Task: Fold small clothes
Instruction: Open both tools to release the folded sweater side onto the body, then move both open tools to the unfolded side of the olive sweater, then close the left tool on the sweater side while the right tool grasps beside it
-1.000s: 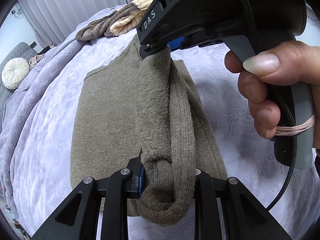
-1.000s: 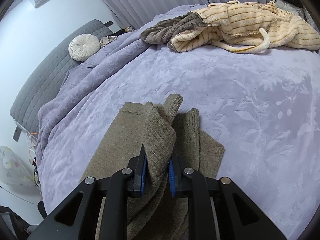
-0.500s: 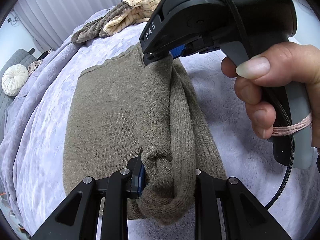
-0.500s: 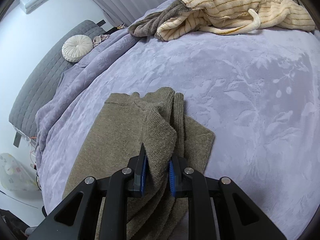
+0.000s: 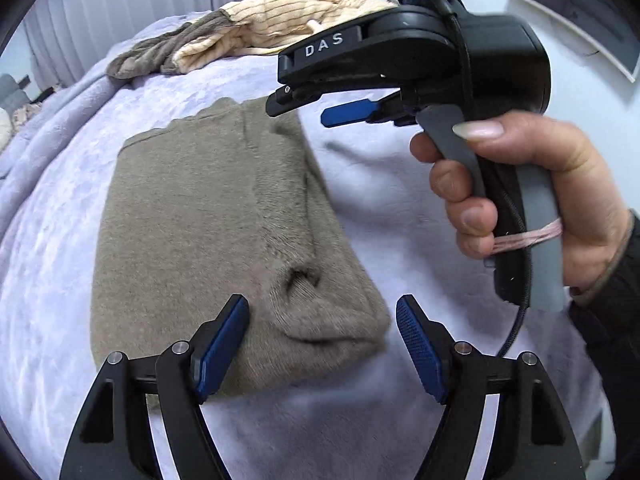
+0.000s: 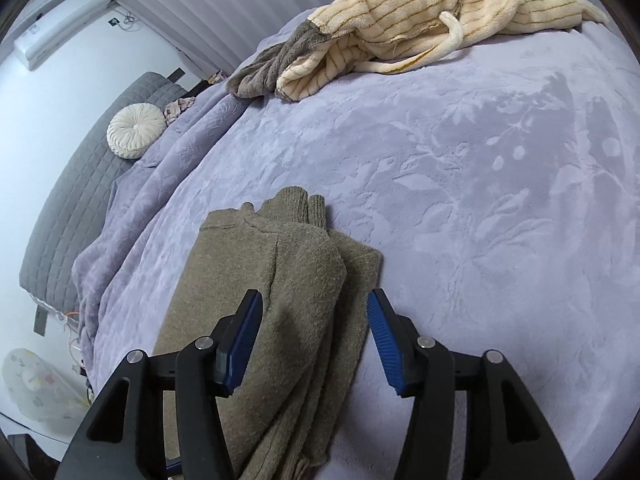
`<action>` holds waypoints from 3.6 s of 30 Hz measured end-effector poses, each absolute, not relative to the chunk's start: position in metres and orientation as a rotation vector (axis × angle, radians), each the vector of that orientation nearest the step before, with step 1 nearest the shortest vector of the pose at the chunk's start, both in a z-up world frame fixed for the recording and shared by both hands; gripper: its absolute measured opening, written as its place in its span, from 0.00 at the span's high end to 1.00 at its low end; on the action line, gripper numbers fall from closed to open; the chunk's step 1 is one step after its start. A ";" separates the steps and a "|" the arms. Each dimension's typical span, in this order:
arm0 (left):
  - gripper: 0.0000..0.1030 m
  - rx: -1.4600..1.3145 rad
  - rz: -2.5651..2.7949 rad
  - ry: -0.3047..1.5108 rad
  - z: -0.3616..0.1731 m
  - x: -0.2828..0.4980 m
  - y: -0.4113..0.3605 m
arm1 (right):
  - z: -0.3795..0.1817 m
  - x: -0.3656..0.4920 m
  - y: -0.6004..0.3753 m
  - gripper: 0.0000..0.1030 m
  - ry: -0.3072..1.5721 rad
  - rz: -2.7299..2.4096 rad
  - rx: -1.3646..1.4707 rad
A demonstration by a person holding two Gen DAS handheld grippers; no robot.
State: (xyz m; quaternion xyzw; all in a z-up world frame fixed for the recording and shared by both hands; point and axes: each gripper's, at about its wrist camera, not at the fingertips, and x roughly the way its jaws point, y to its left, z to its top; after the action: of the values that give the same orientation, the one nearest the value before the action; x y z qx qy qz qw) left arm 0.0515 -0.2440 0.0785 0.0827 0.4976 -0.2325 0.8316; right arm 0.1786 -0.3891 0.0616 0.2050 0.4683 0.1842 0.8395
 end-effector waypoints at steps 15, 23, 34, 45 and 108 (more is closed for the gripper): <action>0.25 -0.251 -0.598 1.190 0.073 0.092 -0.160 | 0.040 0.143 -0.363 0.47 1.079 0.269 0.197; 0.25 -0.182 -0.443 1.097 0.089 0.088 -0.126 | 0.091 0.080 -0.334 0.47 0.949 0.398 0.219; 0.22 -0.100 -0.324 1.170 0.050 0.090 -0.090 | 0.048 0.046 -0.350 0.54 1.030 0.259 0.271; 0.22 0.116 -0.277 1.126 0.042 0.050 -0.103 | 0.064 0.025 -0.311 0.48 0.996 0.214 0.180; 0.01 -0.207 -0.525 1.338 0.005 0.199 -0.122 | 0.005 0.147 -0.339 0.21 1.115 0.297 0.517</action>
State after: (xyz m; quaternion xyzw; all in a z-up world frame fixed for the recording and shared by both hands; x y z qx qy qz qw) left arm 0.1987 -0.1220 0.0053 -0.0947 0.6119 -0.2399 0.7477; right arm 0.1468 -0.3390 0.0053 0.2417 0.5209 0.1389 0.8068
